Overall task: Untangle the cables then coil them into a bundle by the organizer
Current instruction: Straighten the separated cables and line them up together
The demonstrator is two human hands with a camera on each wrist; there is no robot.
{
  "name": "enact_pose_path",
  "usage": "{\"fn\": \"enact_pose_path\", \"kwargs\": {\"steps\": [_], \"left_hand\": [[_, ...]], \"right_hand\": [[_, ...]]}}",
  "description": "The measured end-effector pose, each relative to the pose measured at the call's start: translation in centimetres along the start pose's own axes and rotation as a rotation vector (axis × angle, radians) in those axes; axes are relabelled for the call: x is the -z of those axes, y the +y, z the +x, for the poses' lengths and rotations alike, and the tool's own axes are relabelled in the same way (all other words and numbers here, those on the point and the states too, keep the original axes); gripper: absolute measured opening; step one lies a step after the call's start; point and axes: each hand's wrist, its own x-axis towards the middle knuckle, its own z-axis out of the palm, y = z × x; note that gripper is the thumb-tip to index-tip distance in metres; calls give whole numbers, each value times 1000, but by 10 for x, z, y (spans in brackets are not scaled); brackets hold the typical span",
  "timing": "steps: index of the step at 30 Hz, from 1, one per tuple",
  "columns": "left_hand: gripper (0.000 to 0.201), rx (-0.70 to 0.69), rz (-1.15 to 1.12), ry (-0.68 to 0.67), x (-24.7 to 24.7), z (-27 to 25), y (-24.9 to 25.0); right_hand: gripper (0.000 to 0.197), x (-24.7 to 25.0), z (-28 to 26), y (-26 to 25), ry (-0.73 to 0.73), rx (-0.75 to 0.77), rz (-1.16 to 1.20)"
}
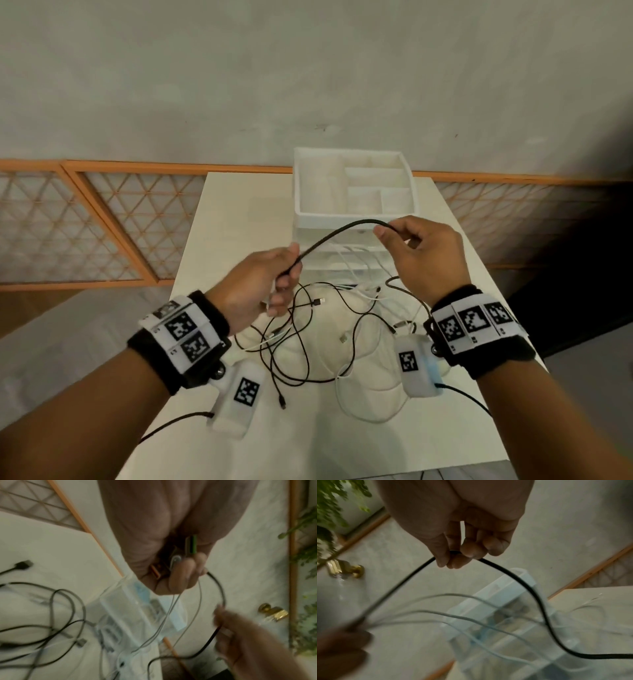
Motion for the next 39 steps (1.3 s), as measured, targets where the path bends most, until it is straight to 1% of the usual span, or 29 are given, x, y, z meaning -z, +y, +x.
{"fn": "enact_pose_path", "kwargs": {"steps": [1, 2, 4, 5, 6, 7, 8, 9, 10, 11, 13, 15, 16, 17, 18, 22, 24, 25, 28, 31, 35, 37, 39], "left_hand": [[35, -36, -16, 16, 2, 1, 10], [34, -77, -54, 35, 3, 1, 20], [31, -166, -150, 73, 3, 3, 40], [30, -209, -193, 80, 3, 4, 48], [30, -238, -220, 82, 2, 4, 53], [30, -250, -213, 85, 0, 5, 54], [31, -238, -165, 97, -3, 7, 53], [31, -204, -84, 118, -7, 8, 48], [31, -159, 13, 143, -10, 10, 42], [32, -115, 99, 165, -13, 13, 34], [32, -65, 192, 220, -15, 21, 16], [33, -48, 190, 305, -17, 29, 2], [34, -38, 172, 335, -19, 32, -3], [34, -33, 154, 344, -22, 34, -6], [33, -40, 141, 333, -27, 36, -6], [31, -182, 99, 248, -63, 48, 12], [30, -200, 70, 187, -86, 57, 16], [31, -186, 77, 151, -95, 62, 13], [37, -108, 129, 95, -109, 77, -17], [38, -8, 245, 101, -97, 79, -56], [37, 113, 458, 128, -61, 73, -87], [34, 167, 558, 103, -45, 69, -92], [34, 210, 593, 69, -35, 66, -92]], "right_hand": [[18, 3, 4, 18, -11, -30, -90], [21, 5, 6, 40, -32, -93, -188], [27, 6, 5, 94, -79, -294, -362], [29, 6, 2, 115, -104, -396, -409], [30, 7, -3, 130, -137, -471, -439], [31, 8, -6, 138, -189, -514, -452], [32, 10, -5, 136, -248, -523, -442], [33, 12, -1, 129, -285, -498, -422], [32, 16, 7, 116, -288, -441, -394], [29, 21, 17, 100, -250, -377, -330], [25, 36, 41, 63, -91, -244, -134], [26, 54, 58, 23, 78, -83, 43], [26, 62, 62, 5, 126, -17, 142], [25, 66, 64, -6, 141, 31, 224], [25, 67, 63, -17, 120, 61, 275], [28, 45, 52, -40, -93, 82, 368], [30, 38, 51, -54, -130, 114, 438], [30, 37, 53, -62, -118, 128, 466], [29, 43, 66, -74, 0, 176, 502], [30, 55, 84, -64, 148, 202, 455], [35, 66, 103, -20, 281, 63, 365], [36, 71, 107, -1, 344, 9, 312], [39, 75, 108, 9, 400, -23, 297]]}}
